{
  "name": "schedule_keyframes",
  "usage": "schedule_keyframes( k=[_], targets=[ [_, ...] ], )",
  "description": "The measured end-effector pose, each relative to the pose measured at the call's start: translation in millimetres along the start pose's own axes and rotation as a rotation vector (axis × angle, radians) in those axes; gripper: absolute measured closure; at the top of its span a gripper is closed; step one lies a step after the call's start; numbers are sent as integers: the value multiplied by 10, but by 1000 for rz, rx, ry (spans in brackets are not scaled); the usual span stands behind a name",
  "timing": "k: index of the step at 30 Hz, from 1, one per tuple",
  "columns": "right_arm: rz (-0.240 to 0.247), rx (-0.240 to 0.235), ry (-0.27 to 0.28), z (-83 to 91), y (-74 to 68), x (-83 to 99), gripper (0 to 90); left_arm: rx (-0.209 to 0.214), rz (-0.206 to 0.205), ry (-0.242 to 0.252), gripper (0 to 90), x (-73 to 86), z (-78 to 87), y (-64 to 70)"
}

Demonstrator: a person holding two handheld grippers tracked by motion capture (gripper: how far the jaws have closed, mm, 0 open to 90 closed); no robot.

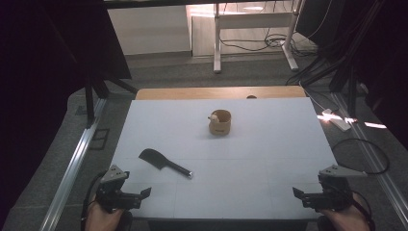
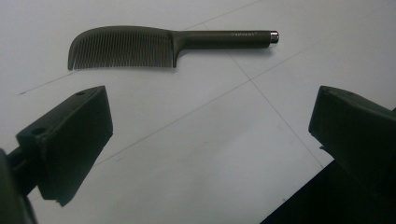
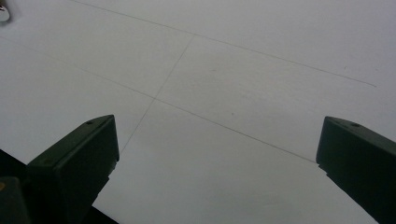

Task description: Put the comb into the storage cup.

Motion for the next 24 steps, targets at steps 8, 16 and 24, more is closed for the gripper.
schedule_keyframes(
  k=[8,16,24],
  targets=[
    [12,-1,-7,-28,-9,-20,0,7,11,8,6,33,30,-6],
    [28,-3,-20,-39,-20,-21,0,17,28,12,6,37,32,-24],
    [31,-5,-21,-45,-23,-24,0,26,43,17,6,45,40,-38]
  ],
)
Point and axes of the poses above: each handheld gripper's, and its own axes: z roughly backward along the jaws, x roughly out of its underside, y roughly to its right, the point moved 2 cm from there along -z, roughly forward along the jaws, and after that the axes turned 9 degrees about -z, right-handed, at the moved point
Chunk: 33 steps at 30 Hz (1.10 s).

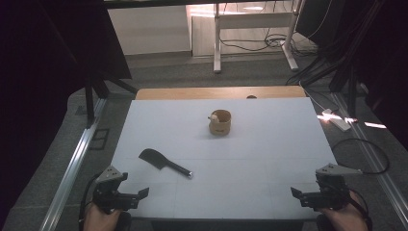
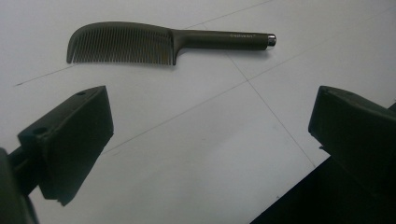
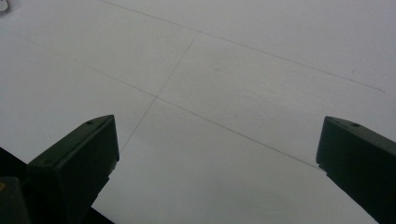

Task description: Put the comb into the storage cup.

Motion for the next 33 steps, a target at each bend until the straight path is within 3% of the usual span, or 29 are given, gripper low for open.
schedule_keyframes(
  k=[9,15,20,33],
  targets=[
    [13,-5,-4,-8,-12,-3,0,-7,-2,21,0,-29,2,9],
    [36,-9,-8,-11,-34,-1,0,11,-11,7,0,-45,-30,22],
    [37,-12,-8,-14,-34,-3,0,33,-1,31,0,-56,-29,28],
    [52,-17,-6,-11,-51,1,0,57,-32,27,0,-146,-91,84]
  ],
)
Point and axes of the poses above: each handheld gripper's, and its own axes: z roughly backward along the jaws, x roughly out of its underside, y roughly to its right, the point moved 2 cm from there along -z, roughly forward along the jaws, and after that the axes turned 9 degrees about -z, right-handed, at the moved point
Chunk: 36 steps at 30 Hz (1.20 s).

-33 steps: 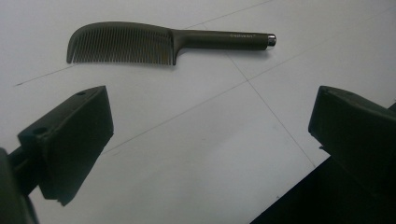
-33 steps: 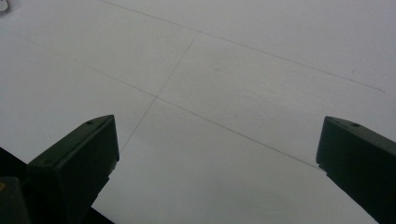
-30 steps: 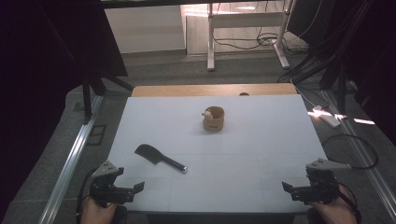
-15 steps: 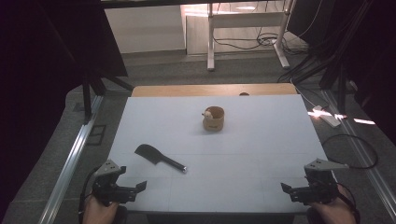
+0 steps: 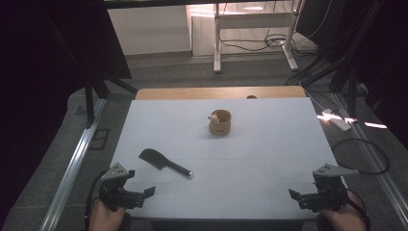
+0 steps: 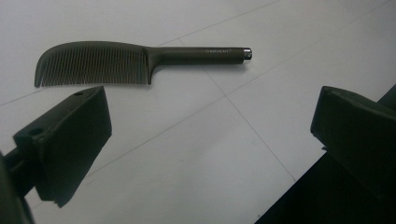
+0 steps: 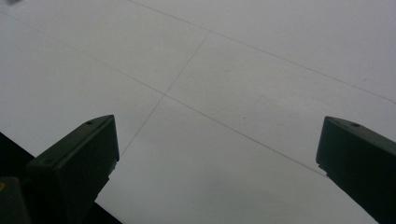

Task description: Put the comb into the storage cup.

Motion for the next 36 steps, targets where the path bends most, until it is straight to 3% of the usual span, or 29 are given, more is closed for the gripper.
schedule_keyframes(
  k=[7,11,21,36],
  targets=[
    [3,-4,-1,-5,0,-4,0,17,5,-15,0,-35,-55,-7],
    [6,-8,-2,-8,-2,-6,0,22,-13,-19,0,-68,-93,-3],
    [18,-13,-4,-12,-9,-9,0,42,-12,0,0,-128,-164,-34],
    [23,-20,-9,-22,-14,-13,0,83,-13,-26,0,-275,-312,-63]
  ],
)
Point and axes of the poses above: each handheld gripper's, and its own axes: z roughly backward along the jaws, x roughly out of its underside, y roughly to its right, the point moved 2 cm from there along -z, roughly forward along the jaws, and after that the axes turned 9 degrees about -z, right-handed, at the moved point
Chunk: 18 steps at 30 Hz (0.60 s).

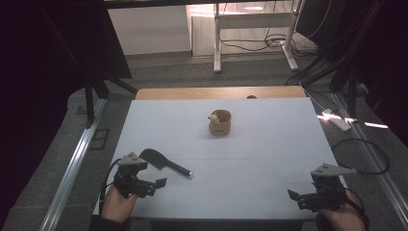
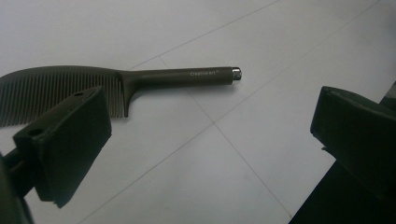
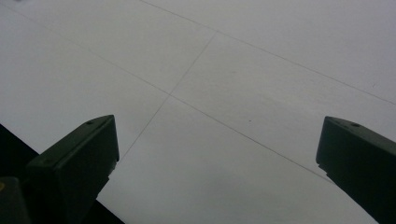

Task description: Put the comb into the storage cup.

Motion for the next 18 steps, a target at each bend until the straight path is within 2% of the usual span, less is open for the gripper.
schedule_keyframes(
  k=[18],
  targets=[
    [7,-5,-8,-9,-3,-1,0,14,-37,-52,0,-221,-203,-13]
  ],
)
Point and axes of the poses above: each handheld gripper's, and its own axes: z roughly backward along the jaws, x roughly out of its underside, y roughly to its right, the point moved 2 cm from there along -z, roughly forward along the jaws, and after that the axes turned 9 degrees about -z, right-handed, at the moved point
